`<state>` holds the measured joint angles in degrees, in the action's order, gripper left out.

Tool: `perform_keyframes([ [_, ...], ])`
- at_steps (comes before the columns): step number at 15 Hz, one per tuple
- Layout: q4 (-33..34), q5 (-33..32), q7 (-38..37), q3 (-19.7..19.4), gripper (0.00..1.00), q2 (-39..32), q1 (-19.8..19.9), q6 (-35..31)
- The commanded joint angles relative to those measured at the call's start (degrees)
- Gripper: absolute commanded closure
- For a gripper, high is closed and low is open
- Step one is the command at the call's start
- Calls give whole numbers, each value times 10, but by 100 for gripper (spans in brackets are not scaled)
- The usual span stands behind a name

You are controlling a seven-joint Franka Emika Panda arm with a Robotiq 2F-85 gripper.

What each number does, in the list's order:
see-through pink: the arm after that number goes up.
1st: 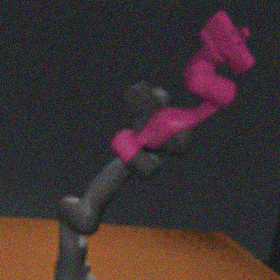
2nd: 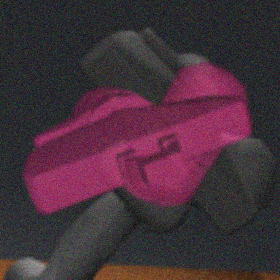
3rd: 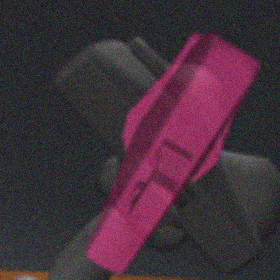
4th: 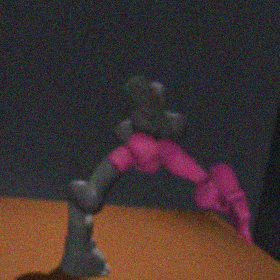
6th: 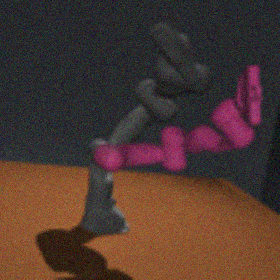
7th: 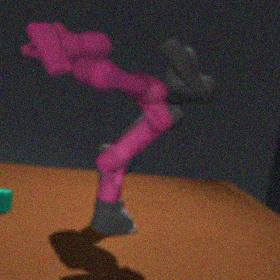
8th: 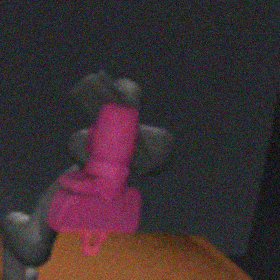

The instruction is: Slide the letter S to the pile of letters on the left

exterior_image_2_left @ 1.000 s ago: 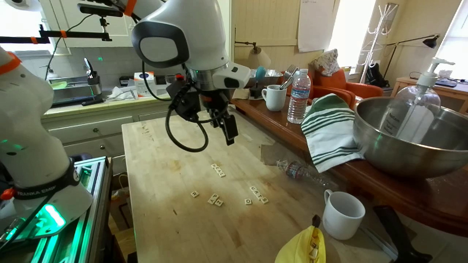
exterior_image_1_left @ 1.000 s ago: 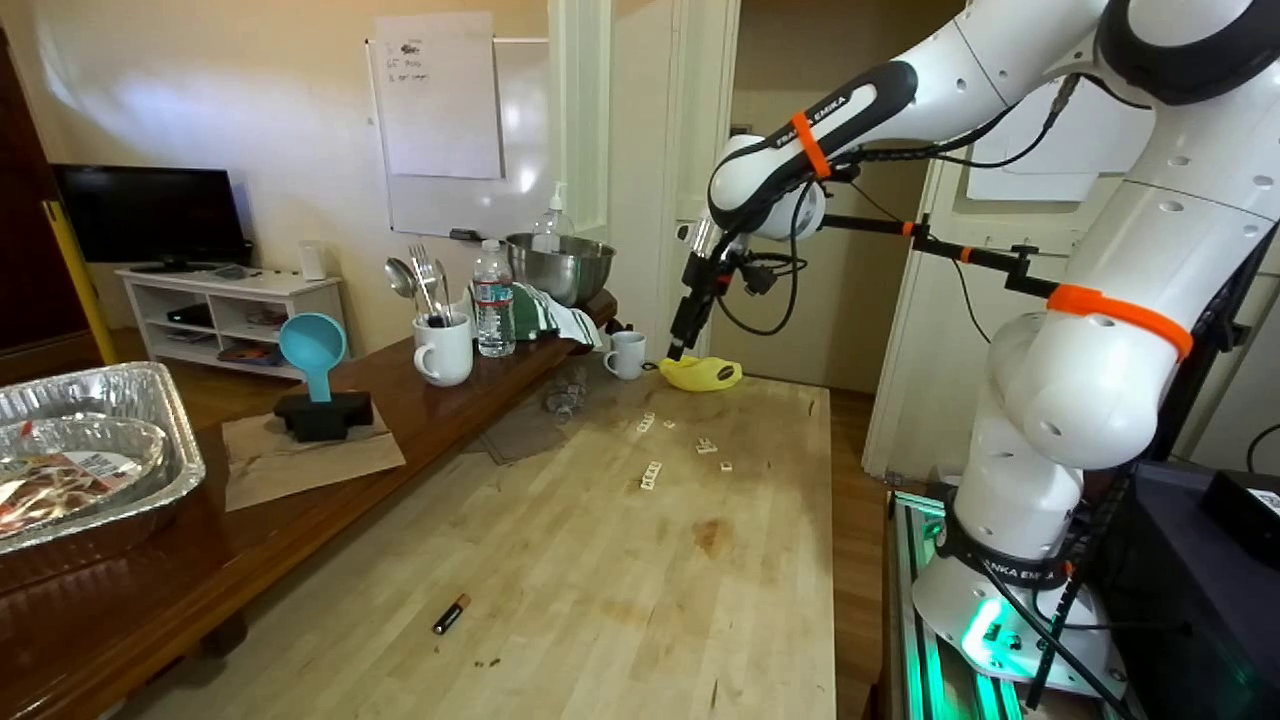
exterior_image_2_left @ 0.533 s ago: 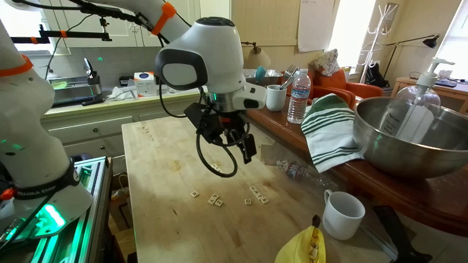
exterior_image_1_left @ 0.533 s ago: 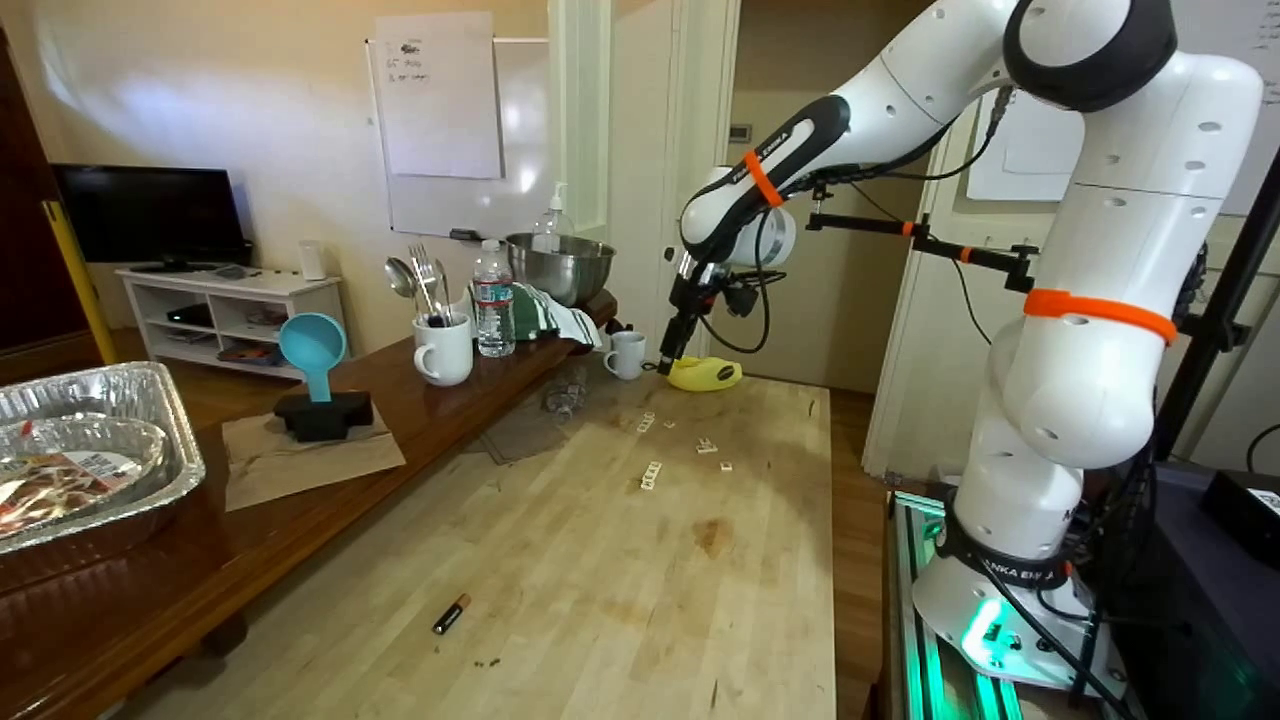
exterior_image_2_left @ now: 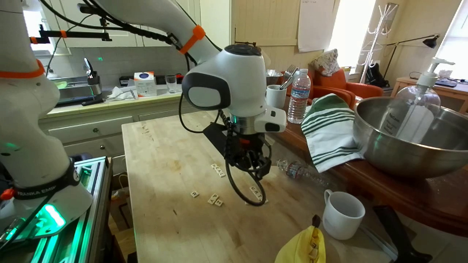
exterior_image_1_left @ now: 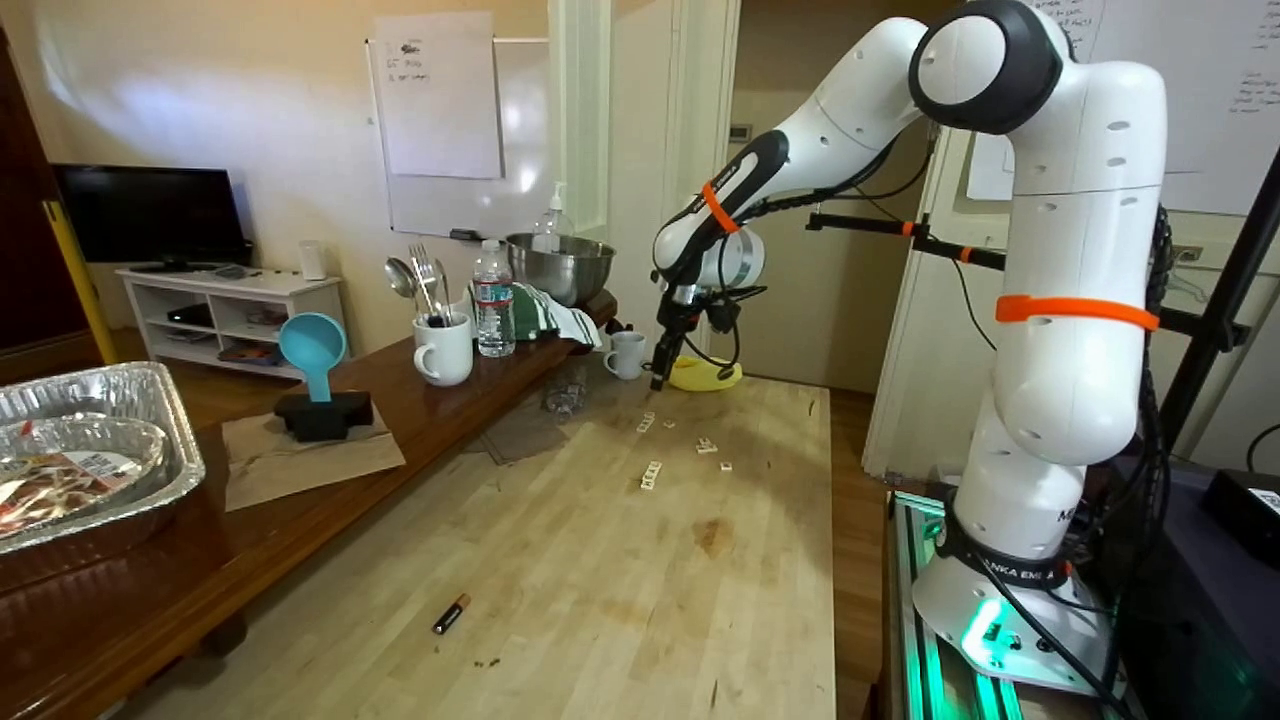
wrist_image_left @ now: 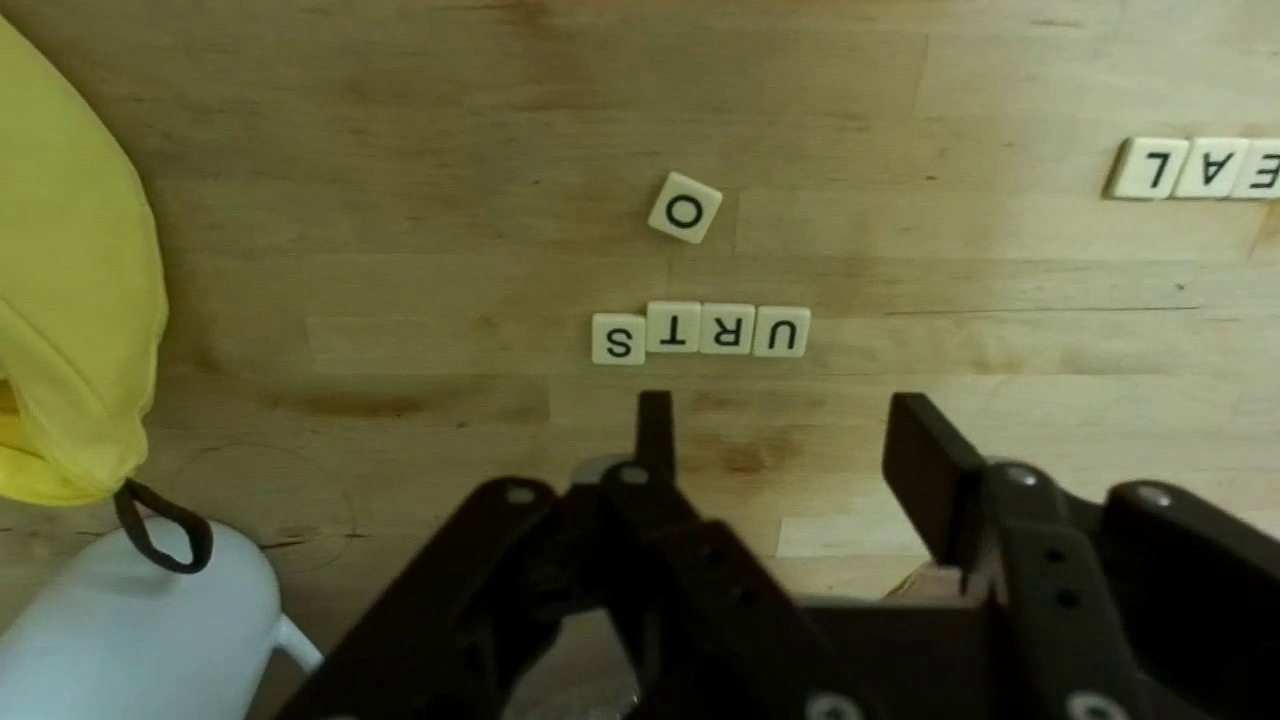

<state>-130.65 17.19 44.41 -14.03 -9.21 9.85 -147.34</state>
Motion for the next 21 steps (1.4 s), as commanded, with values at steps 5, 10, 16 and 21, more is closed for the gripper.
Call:
perform_keyframes([
  [5, 50, 8, 29, 60, 100, -87, 72, -53],
  [10, 49, 4, 26, 92, 100, -113, 104, -108],
  [16, 56, -3, 20, 119, 100, -137, 130, -121],
  [21, 67, -6, 18, 132, 100, -153, 140, -125],
])
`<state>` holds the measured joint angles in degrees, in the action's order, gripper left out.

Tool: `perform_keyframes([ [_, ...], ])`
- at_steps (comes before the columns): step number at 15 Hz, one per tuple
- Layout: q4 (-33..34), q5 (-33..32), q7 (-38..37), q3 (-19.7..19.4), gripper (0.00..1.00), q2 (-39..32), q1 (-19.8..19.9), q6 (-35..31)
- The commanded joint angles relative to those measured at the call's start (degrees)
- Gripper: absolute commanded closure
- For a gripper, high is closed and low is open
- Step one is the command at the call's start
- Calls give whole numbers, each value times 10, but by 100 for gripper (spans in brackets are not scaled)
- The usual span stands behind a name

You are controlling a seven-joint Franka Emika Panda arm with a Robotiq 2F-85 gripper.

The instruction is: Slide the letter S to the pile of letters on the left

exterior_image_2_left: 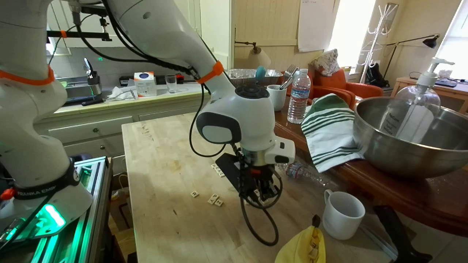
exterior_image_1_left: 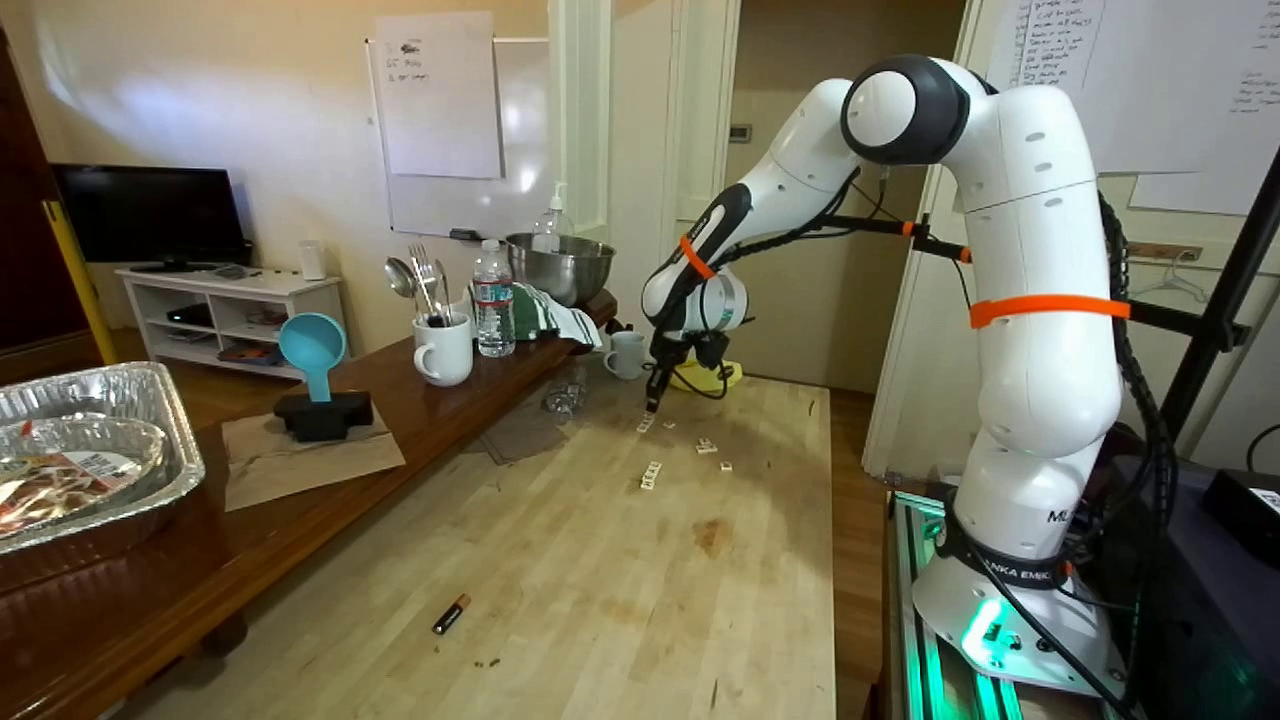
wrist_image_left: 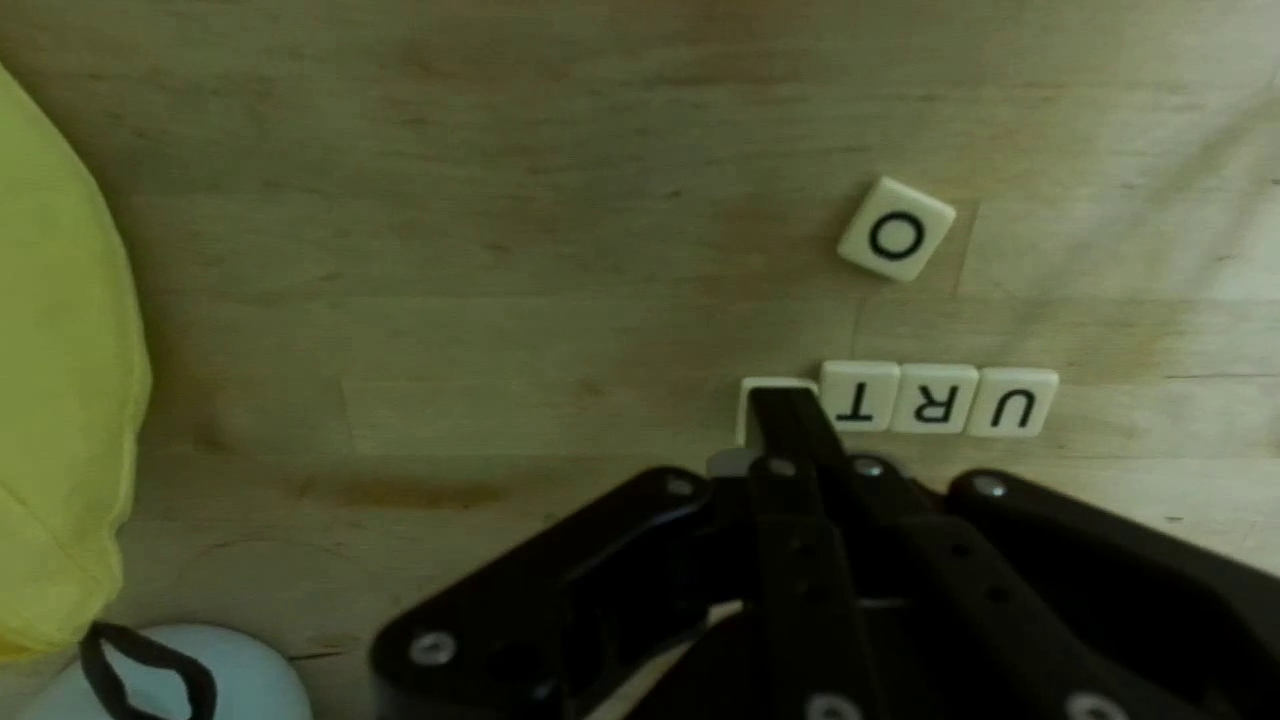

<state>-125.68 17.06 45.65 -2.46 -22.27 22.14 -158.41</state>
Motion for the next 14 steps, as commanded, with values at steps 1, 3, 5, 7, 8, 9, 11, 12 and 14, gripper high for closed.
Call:
perform_keyframes([
  [1, 19, -7, 4, 17, 100, -25, 17, -15],
  [3, 25, -11, 4, 18, 100, -31, 19, -19],
  [5, 31, -14, 4, 20, 100, -37, 20, -20],
  [7, 36, -17, 3, 22, 100, -42, 20, -22],
  [8, 38, -18, 3, 22, 100, -44, 21, -20],
  [9, 39, -20, 3, 23, 100, -45, 21, -20],
  [11, 41, -21, 2, 25, 100, -47, 20, -20],
  [12, 41, -20, 2, 26, 100, -48, 21, -18],
  [14, 40, -19, 1, 31, 100, -47, 20, -18],
])
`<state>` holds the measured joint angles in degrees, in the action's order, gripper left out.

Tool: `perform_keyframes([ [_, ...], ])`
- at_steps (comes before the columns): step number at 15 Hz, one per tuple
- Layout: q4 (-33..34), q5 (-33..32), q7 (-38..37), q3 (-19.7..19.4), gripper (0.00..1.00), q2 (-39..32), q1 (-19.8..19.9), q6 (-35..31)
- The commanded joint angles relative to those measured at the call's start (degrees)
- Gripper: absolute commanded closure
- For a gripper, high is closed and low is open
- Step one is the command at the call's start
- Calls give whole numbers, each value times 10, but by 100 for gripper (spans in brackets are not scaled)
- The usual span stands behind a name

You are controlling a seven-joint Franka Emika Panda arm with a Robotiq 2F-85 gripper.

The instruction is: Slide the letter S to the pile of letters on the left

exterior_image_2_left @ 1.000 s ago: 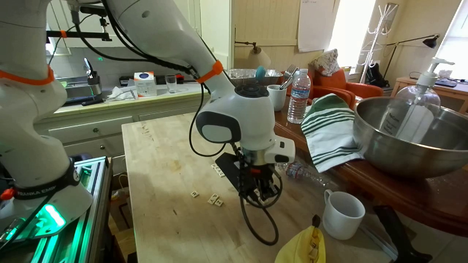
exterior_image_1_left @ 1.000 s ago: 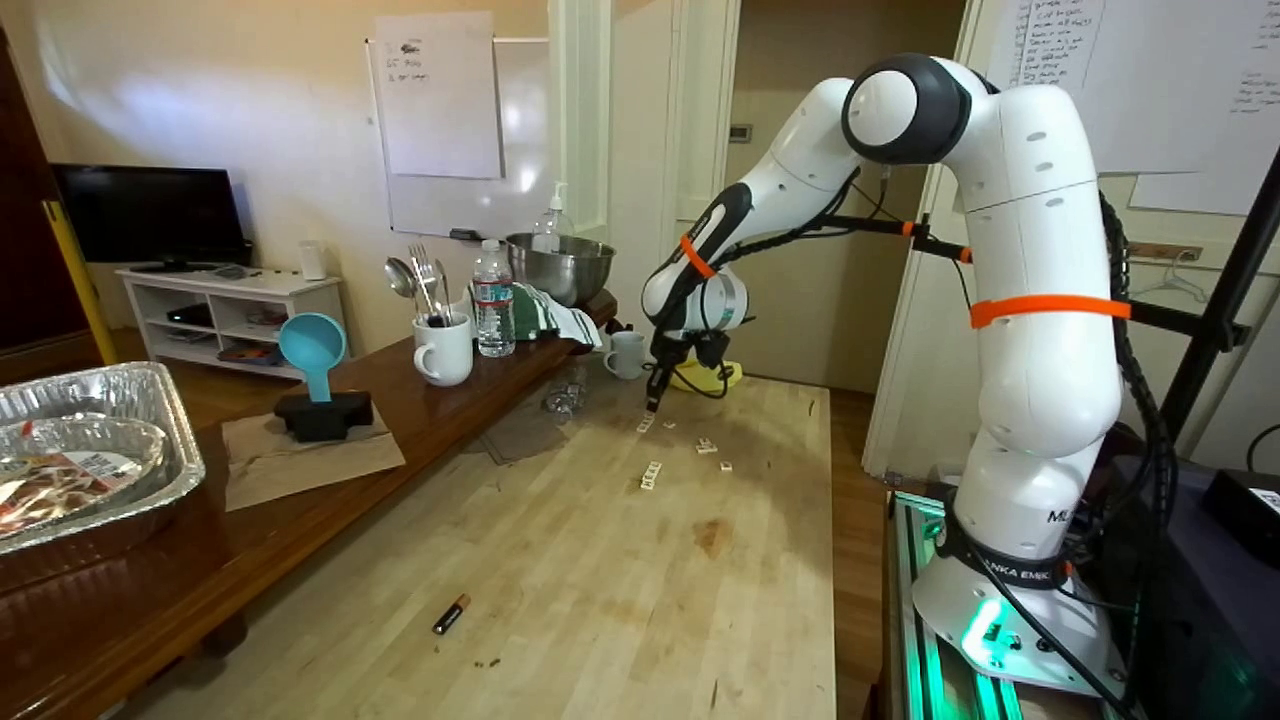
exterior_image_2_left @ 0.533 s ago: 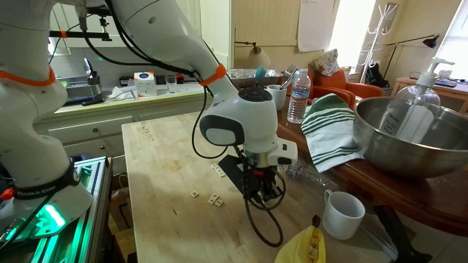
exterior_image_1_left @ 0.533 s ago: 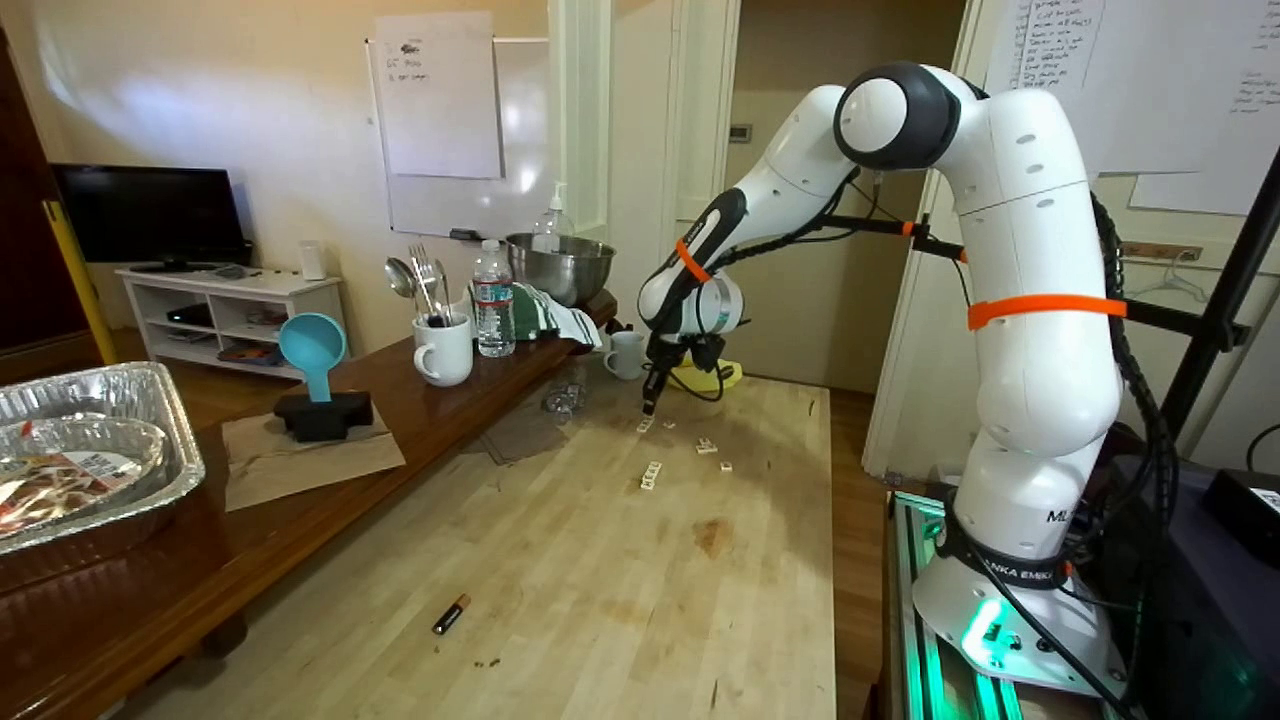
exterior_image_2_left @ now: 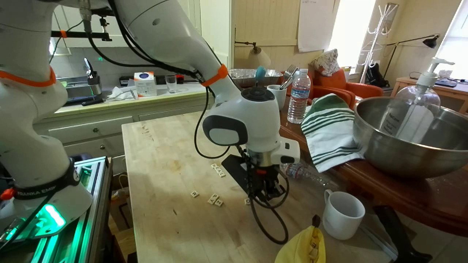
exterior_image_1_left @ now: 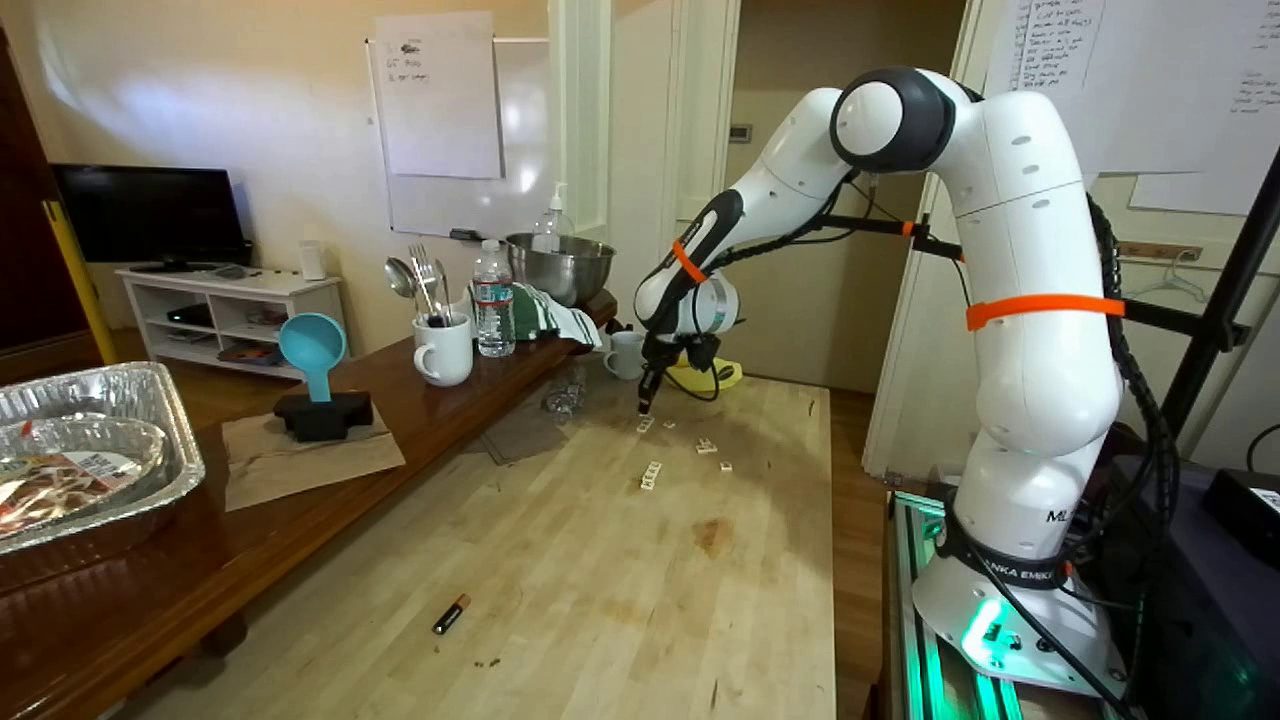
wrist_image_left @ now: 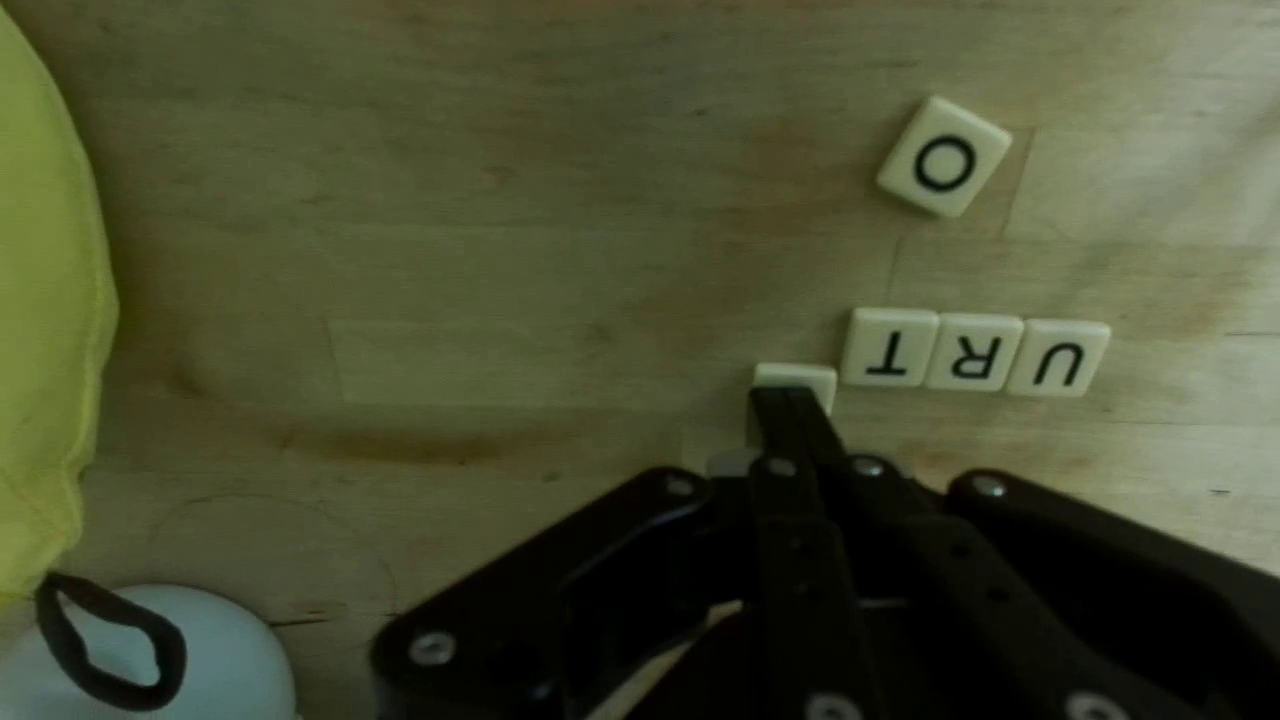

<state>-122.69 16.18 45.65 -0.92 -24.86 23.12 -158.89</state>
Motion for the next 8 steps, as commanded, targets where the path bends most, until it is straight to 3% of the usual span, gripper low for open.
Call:
perform_keyframes([
  [1, 9, -10, 0, 17, 100, -21, 9, -12],
  [8, 4, -9, 4, 39, 100, -20, 4, -15],
])
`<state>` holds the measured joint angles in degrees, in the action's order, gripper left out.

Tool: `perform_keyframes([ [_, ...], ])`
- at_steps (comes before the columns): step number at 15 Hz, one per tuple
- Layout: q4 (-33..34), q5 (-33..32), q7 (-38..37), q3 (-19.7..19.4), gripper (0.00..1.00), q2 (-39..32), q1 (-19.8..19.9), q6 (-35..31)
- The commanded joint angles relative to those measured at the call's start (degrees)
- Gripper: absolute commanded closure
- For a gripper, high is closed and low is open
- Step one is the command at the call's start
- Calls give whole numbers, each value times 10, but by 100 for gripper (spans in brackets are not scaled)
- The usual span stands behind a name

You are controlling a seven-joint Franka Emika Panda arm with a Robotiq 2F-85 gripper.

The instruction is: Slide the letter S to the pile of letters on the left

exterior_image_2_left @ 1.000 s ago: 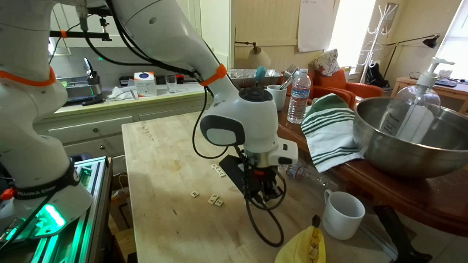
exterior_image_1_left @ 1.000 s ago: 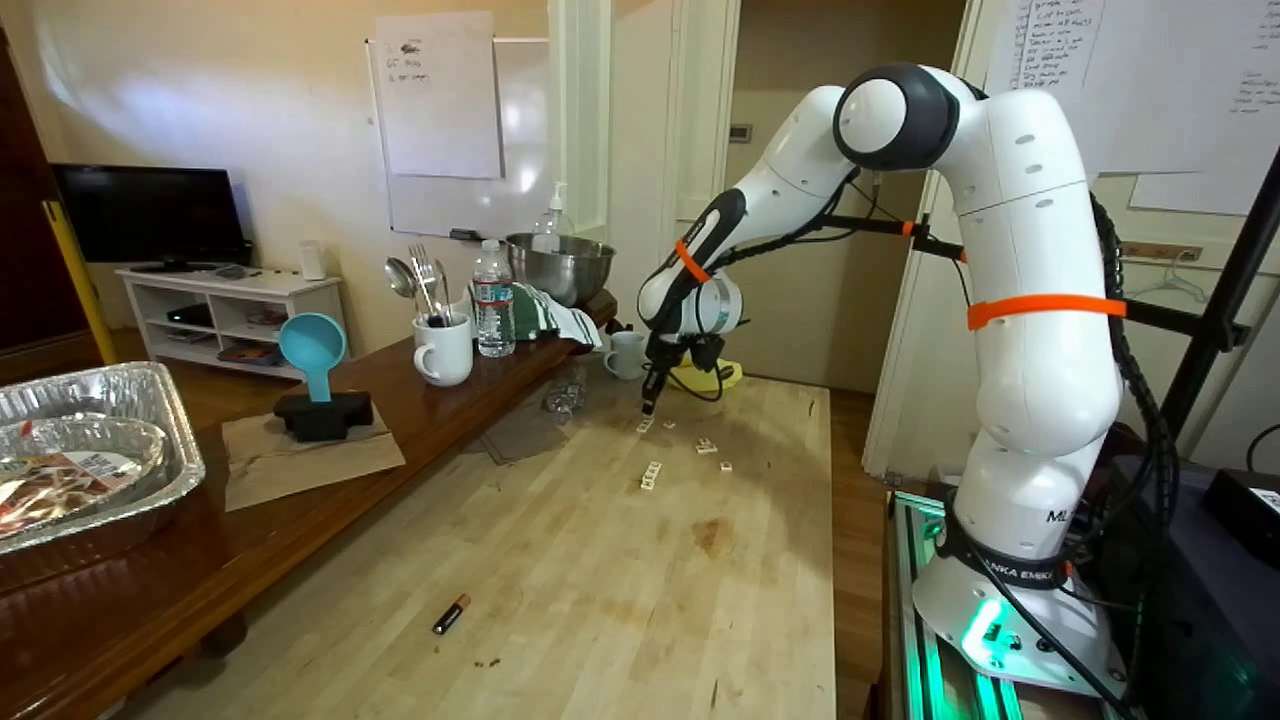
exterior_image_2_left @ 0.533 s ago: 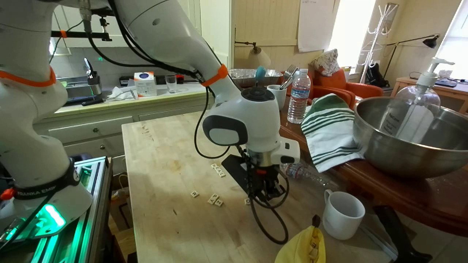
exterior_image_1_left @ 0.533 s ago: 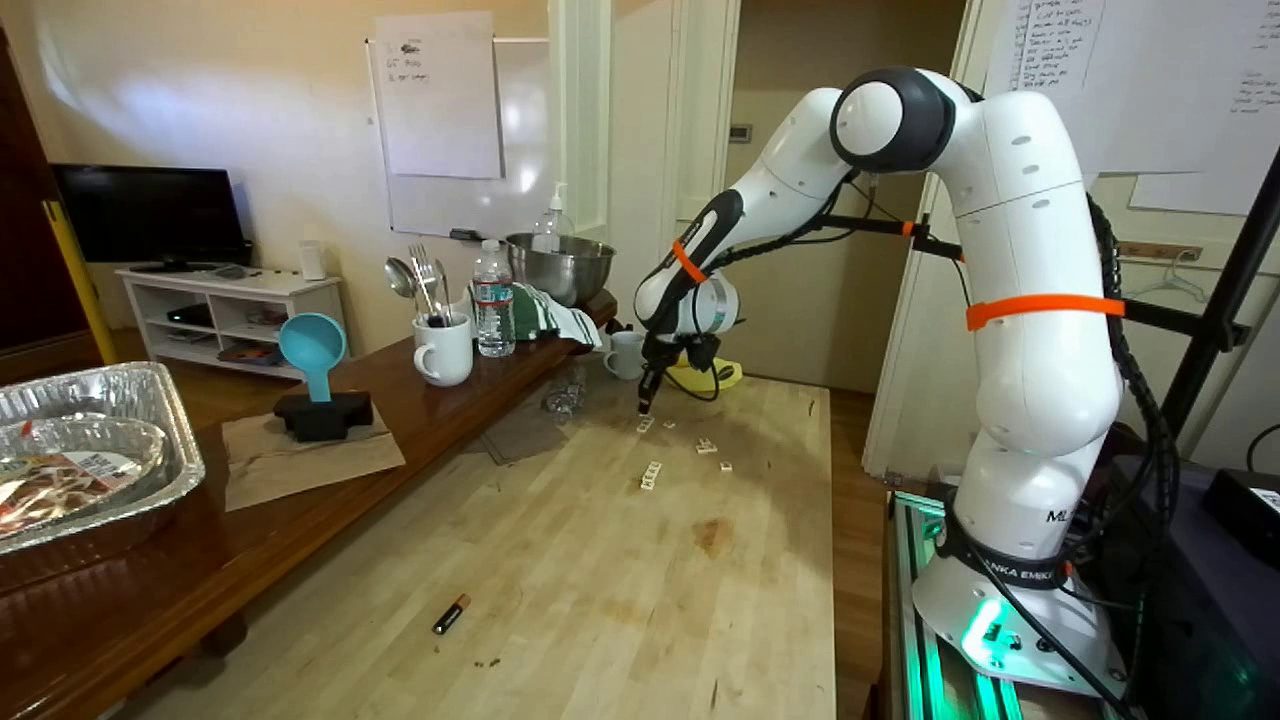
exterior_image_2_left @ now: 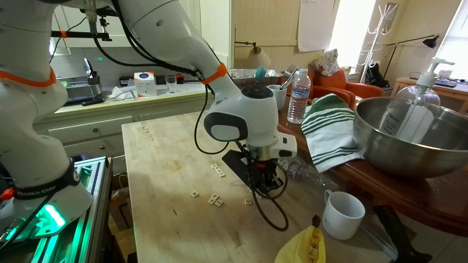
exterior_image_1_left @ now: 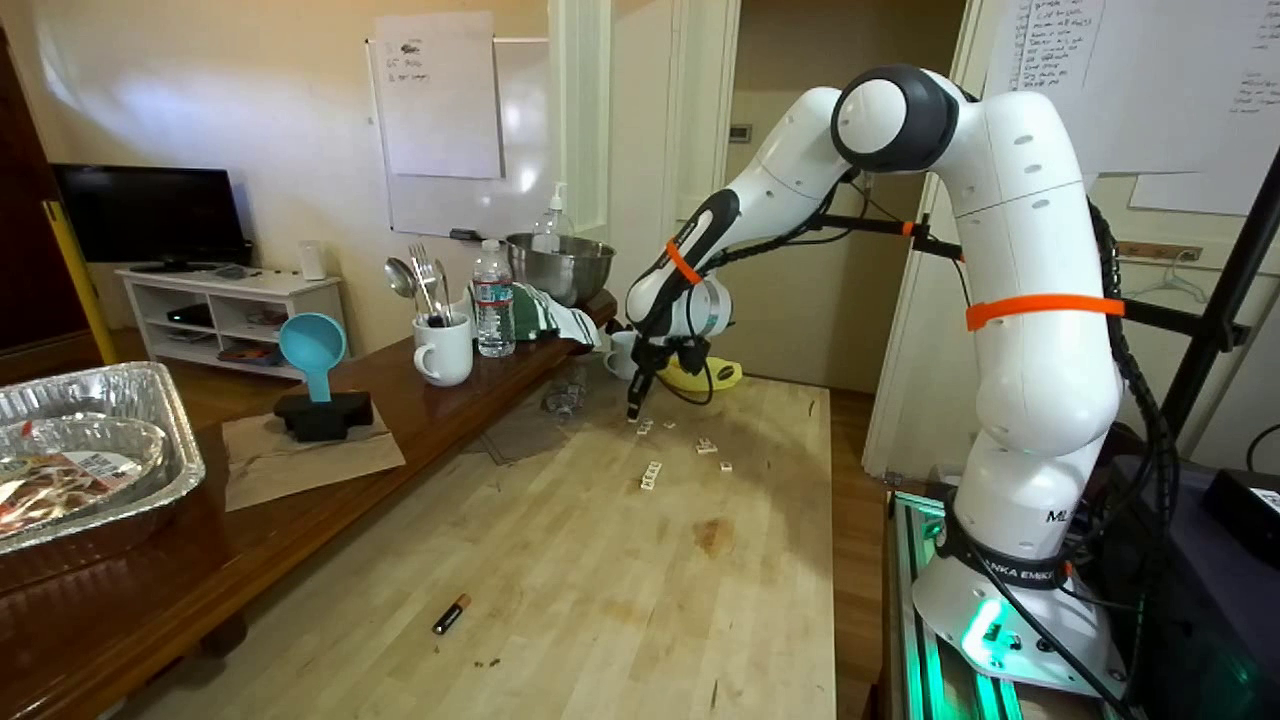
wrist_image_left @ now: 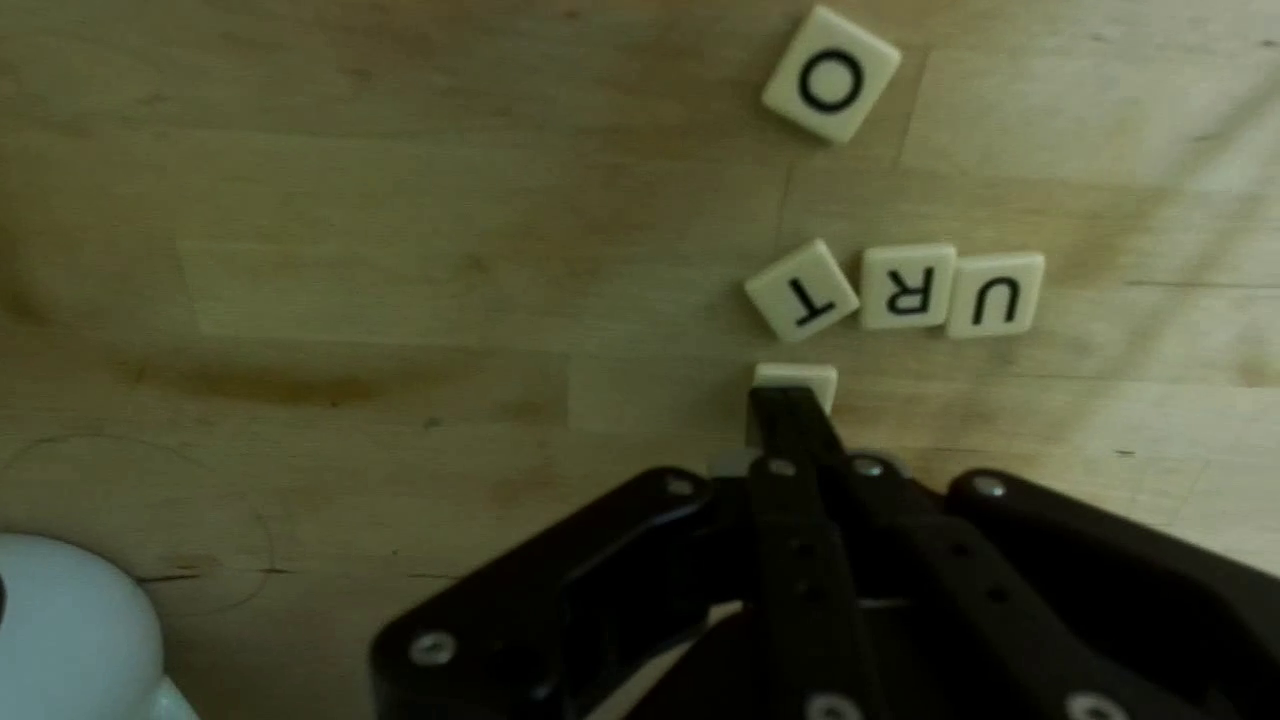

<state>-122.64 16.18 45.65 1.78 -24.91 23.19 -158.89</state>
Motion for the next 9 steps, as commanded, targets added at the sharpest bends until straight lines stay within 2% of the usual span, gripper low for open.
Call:
perform_keyframes([
  [1, 1, -9, 4, 15, 100, -18, 2, -15],
  [9, -35, -11, -9, 20, 100, 9, -9, 4],
])
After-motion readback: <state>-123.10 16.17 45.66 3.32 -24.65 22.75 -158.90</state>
